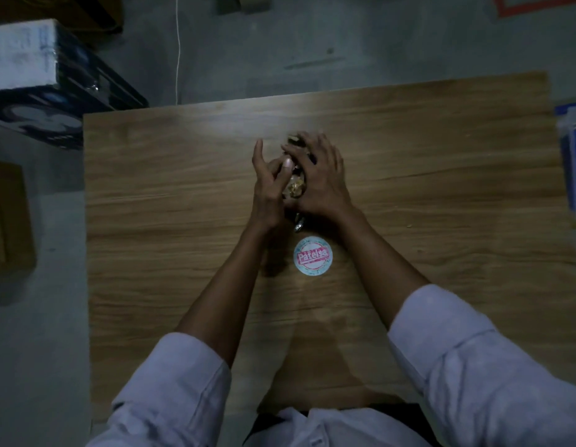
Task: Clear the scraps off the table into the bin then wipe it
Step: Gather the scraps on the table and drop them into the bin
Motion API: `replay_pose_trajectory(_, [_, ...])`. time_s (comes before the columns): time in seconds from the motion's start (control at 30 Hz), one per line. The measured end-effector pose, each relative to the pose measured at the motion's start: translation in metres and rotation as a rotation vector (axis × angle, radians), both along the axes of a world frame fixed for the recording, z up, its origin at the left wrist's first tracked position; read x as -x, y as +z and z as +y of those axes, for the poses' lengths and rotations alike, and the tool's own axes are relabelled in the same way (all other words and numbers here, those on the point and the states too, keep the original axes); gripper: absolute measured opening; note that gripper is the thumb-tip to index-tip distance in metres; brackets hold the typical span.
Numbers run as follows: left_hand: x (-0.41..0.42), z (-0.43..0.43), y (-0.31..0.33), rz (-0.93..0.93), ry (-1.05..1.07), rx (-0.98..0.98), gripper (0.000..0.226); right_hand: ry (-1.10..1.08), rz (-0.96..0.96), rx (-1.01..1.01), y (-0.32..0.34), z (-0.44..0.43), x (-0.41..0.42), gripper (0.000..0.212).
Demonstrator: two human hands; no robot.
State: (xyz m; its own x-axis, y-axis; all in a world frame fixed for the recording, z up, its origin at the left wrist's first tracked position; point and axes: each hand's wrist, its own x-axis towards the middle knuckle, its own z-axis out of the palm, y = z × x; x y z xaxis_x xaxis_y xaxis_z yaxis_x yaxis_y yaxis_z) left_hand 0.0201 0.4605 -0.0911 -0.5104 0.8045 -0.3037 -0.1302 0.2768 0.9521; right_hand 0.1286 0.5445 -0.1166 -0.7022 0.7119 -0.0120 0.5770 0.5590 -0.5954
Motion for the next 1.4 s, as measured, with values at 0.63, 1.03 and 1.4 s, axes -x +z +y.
replay_pose_trajectory(0.63, [-0.074,-0.067,-0.003,0.599,0.165,0.180,0.064,-0.166,-0.019,-0.109,0.006,-0.008,0.005,0.037])
replay_pose_trajectory(1.03, [-0.059,-0.061,-0.029,1.015,-0.304,0.380,0.067,-1.123,0.738,0.779,0.015,-0.015,-0.062,0.039])
replay_pose_trajectory(1.4, [-0.038,-0.030,-0.008,0.975,-0.019,0.378,0.064,-1.147,0.667,0.892,0.016,-0.034,-0.052,0.031])
